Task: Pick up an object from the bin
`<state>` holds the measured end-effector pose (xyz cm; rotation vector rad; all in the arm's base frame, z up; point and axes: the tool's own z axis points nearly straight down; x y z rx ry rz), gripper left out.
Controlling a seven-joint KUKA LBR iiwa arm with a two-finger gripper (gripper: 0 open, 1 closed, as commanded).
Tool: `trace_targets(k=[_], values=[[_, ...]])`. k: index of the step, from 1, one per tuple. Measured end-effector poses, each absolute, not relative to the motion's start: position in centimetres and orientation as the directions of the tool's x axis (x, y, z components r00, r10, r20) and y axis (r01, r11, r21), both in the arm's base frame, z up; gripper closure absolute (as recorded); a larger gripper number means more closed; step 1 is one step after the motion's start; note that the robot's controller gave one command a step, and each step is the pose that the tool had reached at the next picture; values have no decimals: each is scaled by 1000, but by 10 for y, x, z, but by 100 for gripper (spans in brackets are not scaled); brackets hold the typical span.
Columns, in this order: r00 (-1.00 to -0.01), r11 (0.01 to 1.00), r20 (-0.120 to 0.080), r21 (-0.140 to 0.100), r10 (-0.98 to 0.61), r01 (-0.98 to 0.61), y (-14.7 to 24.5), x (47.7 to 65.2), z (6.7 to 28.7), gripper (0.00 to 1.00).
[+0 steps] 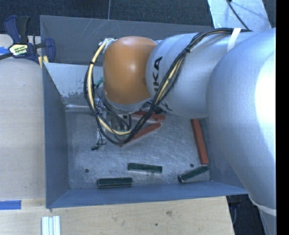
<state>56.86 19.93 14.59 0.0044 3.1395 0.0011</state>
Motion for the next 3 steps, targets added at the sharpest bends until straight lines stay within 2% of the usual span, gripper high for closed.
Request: trace_targets(k=[1, 2, 3], values=[[-993, 993, -5, -1, -119, -119, 62, 595, 70, 0], [-993, 993, -7, 0, -121, -121, 66, 595, 72, 100], [-988, 988, -13, 1, -154, -154, 117, 598, 200, 100]])
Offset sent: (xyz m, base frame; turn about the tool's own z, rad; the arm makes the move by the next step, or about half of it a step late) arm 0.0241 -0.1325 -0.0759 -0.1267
